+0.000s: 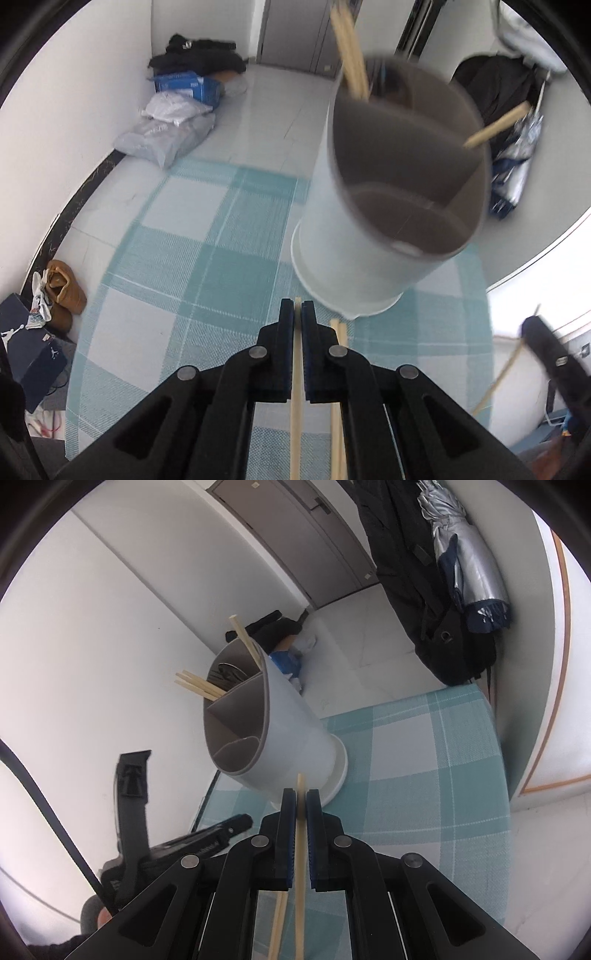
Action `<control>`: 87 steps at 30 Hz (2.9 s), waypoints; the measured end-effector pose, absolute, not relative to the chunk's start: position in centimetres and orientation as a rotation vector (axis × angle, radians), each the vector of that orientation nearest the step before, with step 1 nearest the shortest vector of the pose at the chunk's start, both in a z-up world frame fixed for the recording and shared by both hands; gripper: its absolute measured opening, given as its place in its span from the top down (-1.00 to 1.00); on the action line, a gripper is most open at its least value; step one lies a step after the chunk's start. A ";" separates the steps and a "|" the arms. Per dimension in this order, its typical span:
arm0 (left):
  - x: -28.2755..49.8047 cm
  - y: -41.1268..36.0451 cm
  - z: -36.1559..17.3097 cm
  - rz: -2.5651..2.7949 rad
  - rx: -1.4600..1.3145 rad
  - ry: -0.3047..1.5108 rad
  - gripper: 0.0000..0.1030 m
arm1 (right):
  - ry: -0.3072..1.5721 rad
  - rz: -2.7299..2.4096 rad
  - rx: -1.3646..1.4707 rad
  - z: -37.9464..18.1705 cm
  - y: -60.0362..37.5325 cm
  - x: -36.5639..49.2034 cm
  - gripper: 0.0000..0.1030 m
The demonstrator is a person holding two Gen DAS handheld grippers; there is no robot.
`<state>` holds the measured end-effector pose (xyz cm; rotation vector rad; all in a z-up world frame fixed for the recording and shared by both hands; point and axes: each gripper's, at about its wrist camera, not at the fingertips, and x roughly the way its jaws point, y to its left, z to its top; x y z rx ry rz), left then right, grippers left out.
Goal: Organize utensils
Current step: 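Lift the chopstick with the right tool while the left tool grasps another chopstick, then carry both held chopsticks up toward the caddy with both tools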
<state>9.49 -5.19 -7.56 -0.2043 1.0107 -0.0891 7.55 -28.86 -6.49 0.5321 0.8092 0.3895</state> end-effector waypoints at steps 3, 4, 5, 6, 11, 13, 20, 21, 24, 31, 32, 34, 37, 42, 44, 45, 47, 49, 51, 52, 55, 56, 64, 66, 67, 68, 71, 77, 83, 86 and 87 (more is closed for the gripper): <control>7.8 -5.3 -5.0 -0.114 -0.225 0.931 0.99 | 0.795 0.384 0.512 -6.0 -28.5 6.7 0.91; 7.0 -5.2 -4.0 -0.132 -0.235 0.899 0.99 | 0.786 0.377 0.505 -5.9 -28.4 6.4 0.91; 6.3 -5.5 -3.2 -0.136 -0.232 0.872 0.99 | 0.780 0.374 0.499 -5.7 -28.3 6.1 0.91; 5.8 -5.8 -2.7 -0.139 -0.227 0.852 0.99 | 0.773 0.371 0.495 -5.6 -28.2 5.9 0.91; 5.3 -4.8 -1.4 -0.177 -0.198 0.775 0.99 | 0.741 0.340 0.467 -4.8 -27.7 4.6 0.91; 5.0 -4.5 -1.2 -0.190 -0.183 0.763 0.99 | 0.726 0.329 0.449 -4.4 -27.4 3.9 0.91; 3.2 -4.7 -0.3 -0.217 -0.155 0.760 0.99 | 0.729 0.278 0.437 -3.9 -27.4 2.9 0.91; 3.0 -4.7 -0.1 -0.224 -0.152 0.759 0.99 | 0.723 0.276 0.428 -3.7 -27.3 2.7 0.91; 2.1 -4.8 0.4 -0.234 -0.131 0.743 0.99 | 0.694 0.265 0.397 -3.0 -26.8 2.2 0.91; 1.7 -5.1 1.3 -0.260 -0.112 0.728 0.99 | 0.672 0.230 0.339 -1.9 -26.1 1.3 0.91; 1.6 -5.0 1.3 -0.264 -0.115 0.726 0.99 | 0.668 0.227 0.336 -1.7 -26.1 1.3 0.91; 1.7 -4.9 1.6 -0.268 -0.115 0.723 0.99 | 0.662 0.222 0.332 -1.4 -26.2 1.3 0.91; 1.9 -4.8 2.2 -0.281 -0.122 0.722 0.99 | 0.651 0.221 0.341 -0.9 -26.5 1.4 0.91; 2.9 -4.7 3.5 -0.301 -0.137 0.716 0.99 | 0.626 0.235 0.355 0.4 -26.7 1.9 0.91; 3.4 -4.7 4.1 -0.308 -0.143 0.710 0.99 | 0.617 0.242 0.350 1.1 -26.5 2.2 0.91; 3.6 -4.7 4.5 -0.313 -0.147 0.706 0.99 | 0.614 0.248 0.347 1.5 -26.4 2.4 0.91; 4.1 -4.8 5.3 -0.329 -0.155 0.701 0.99 | 0.604 0.254 0.339 2.3 -26.3 2.9 0.91; 4.6 -4.8 6.0 -0.342 -0.162 0.692 0.99 | 0.592 0.264 0.337 3.3 -26.2 3.6 0.91; 5.3 -4.9 7.0 -0.352 -0.171 0.681 0.99 | 0.578 0.271 0.331 4.5 -26.2 4.4 0.91; 5.7 -4.9 7.6 -0.357 -0.174 0.672 0.99 | 0.573 0.275 0.330 5.0 -26.2 4.8 0.91; 6.9 -5.0 9.1 -0.368 -0.187 0.649 0.99 | 0.545 0.288 0.321 6.9 -26.4 6.0 0.91; 7.4 -5.1 9.6 -0.373 -0.195 0.645 0.99 | 0.533 0.291 0.314 7.6 -26.4 6.5 0.91; 11.9 -5.9 12.4 -0.411 -0.267 0.618 0.99 | 0.477 0.299 0.268 11.6 -26.5 10.5 0.91; 13.0 -6.0 13.1 -0.415 -0.275 0.610 0.99 | 0.468 0.300 0.264 12.3 -26.7 11.6 0.91; 13.6 -5.9 13.4 -0.410 -0.279 0.609 0.99 | 0.464 0.301 0.261 12.6 -26.8 12.1 0.91; 14.1 -5.6 13.8 -0.414 -0.289 0.609 0.99 | 0.459 0.301 0.258 12.9 -26.9 12.6 0.91; 15.6 -4.9 14.4 -0.418 -0.310 0.600 0.99 | 0.449 0.303 0.260 13.9 -27.1 14.3 0.91; 18.4 -3.3 14.4 -0.381 -0.317 0.576 0.99 | 0.425 0.311 0.227 15.1 -26.6 17.6 0.91; 20.6 -2.3 12.0 -0.355 -0.318 0.584 0.99 | 0.423 0.304 0.239 15.0 -25.4 20.4 0.91; 21.4 -1.9 10.8 -0.340 -0.346 0.590 0.99 | 0.409 0.297 0.200 14.6 -24.2 21.4 0.91; 21.7 -1.8 10.6 -0.339 -0.352 0.590 0.99 | 0.404 0.295 0.183 14.4 -23.8 21.5 0.91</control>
